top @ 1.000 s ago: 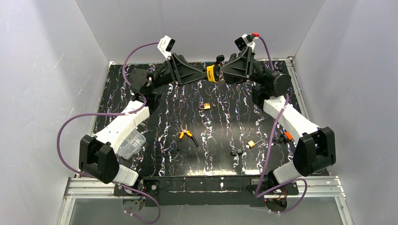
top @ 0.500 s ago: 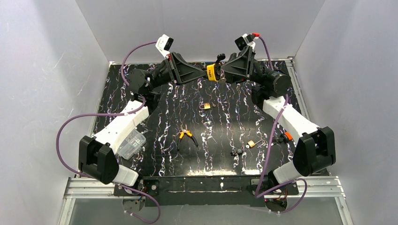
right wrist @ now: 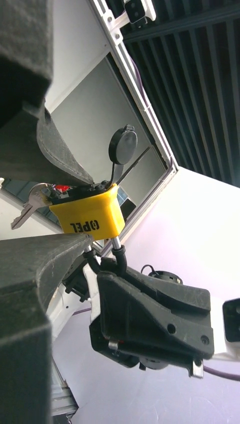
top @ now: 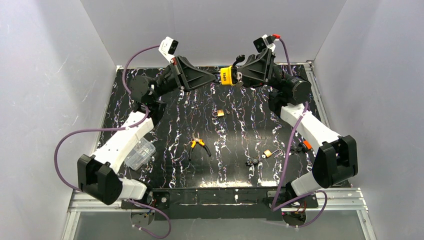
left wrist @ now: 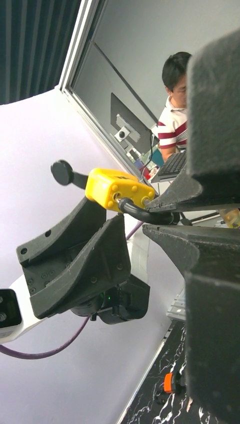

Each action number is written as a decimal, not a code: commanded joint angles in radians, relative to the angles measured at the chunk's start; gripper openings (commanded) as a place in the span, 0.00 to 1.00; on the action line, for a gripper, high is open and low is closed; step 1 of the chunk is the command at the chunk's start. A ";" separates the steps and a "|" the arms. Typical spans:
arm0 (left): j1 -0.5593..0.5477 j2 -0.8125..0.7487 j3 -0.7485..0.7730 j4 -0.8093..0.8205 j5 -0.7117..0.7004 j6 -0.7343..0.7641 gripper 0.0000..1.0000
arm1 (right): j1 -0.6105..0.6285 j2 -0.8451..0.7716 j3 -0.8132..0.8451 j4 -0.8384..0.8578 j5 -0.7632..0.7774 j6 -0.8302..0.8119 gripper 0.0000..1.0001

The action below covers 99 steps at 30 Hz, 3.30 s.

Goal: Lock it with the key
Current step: Lock the lock.

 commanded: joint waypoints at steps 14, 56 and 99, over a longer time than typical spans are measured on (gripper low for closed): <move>-0.007 -0.179 -0.002 -0.317 -0.136 0.199 0.00 | 0.002 -0.025 -0.087 -0.116 -0.013 -0.124 0.04; -0.106 -0.137 0.311 -1.188 -0.418 0.341 0.00 | 0.270 -0.454 -0.142 -1.241 0.448 -1.572 0.66; -0.114 -0.202 0.315 -1.413 -0.406 0.806 0.71 | 0.282 -0.512 -0.047 -1.475 0.399 -1.407 0.01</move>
